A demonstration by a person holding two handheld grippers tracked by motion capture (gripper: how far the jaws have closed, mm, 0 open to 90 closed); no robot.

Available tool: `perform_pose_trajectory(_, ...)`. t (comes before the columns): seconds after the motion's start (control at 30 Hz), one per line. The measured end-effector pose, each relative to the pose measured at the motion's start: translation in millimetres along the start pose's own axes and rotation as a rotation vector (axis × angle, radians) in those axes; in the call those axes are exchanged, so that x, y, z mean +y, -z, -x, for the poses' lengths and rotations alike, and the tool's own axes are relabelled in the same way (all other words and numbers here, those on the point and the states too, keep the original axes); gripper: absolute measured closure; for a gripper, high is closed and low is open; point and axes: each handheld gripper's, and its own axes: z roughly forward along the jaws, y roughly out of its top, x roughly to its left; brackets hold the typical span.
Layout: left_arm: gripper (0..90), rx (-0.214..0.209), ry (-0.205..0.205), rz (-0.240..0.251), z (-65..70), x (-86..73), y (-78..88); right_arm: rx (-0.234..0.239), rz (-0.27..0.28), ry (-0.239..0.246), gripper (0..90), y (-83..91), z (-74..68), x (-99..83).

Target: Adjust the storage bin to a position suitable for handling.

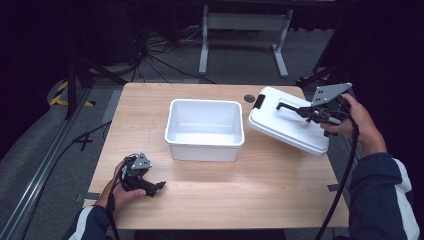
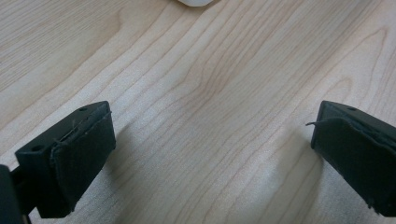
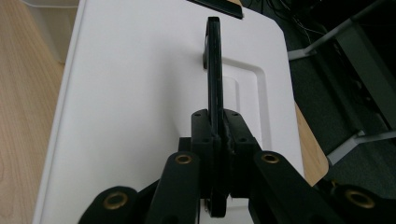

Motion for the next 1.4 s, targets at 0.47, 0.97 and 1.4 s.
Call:
perform_pose_trajectory(0.47, 0.2, 0.0, 0.0, 0.0, -0.1, 0.0, 0.0, 0.02, -0.032, -0.03, 84.8, -25.2, -6.0, -18.2)
perform_pose_trajectory(0.97, 0.2, 0.0, -0.001, 0.0, -0.1, 0.0, 0.0, 0.063, -0.054, -0.057, 84.8, -51.5, -12.2, -33.3)
perform_pose_trajectory(1.4, 0.2, -0.003, -0.005, -0.002, -0.6, 0.2, 0.0, 0.092, -0.094, -0.071, 84.7, -75.3, -17.7, -42.6)
